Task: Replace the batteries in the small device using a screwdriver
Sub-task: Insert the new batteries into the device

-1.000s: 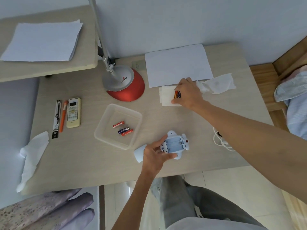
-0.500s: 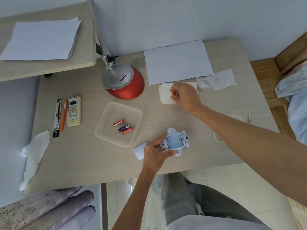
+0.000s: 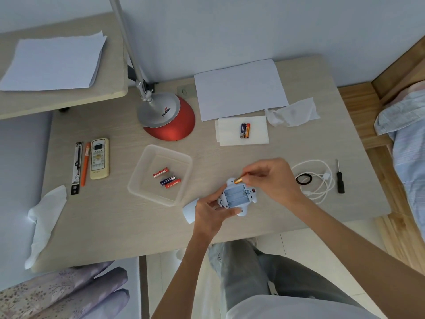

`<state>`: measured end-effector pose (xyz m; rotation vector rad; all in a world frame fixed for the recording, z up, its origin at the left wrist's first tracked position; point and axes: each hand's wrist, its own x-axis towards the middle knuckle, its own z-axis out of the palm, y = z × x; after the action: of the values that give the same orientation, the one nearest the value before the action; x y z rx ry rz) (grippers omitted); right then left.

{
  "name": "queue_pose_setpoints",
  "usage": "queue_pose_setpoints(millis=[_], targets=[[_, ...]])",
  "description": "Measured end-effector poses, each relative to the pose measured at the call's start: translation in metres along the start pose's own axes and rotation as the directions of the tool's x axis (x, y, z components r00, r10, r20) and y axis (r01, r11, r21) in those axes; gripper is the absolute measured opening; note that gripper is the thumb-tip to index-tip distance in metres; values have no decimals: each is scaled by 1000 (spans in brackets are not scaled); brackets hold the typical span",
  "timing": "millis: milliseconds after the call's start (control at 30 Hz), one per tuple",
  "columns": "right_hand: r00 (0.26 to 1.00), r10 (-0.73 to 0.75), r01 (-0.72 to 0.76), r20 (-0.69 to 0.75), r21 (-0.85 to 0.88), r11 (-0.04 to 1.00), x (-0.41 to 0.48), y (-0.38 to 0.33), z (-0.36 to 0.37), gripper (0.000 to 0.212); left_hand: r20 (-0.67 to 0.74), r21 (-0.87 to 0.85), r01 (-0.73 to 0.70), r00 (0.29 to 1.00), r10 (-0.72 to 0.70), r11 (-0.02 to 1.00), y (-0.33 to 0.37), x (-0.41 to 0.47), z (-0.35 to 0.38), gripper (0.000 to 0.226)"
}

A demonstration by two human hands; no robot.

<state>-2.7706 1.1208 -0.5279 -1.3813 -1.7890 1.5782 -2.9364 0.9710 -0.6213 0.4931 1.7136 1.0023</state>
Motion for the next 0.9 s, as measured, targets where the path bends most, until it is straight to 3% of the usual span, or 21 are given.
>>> queue_pose_setpoints(millis=[267,467,700,900], targets=[[995,-93,97,32,-186,978,-16,27,16,19,11,14,9,1000,-9,1000,2,1,0,89],[938,-296,347,181,-469,812,-3,35,21,11,34,-6,-7,999,7,1000,1,2,-1,104],[921,-260,381,290,-529,759,11,37,17,14,58,5,-50,997,50,999,-1,2,-2,94],[926,-287,376,244,-545,750,10,39,21,6,66,-3,-45,997,45,999,-1,3,-2,100]])
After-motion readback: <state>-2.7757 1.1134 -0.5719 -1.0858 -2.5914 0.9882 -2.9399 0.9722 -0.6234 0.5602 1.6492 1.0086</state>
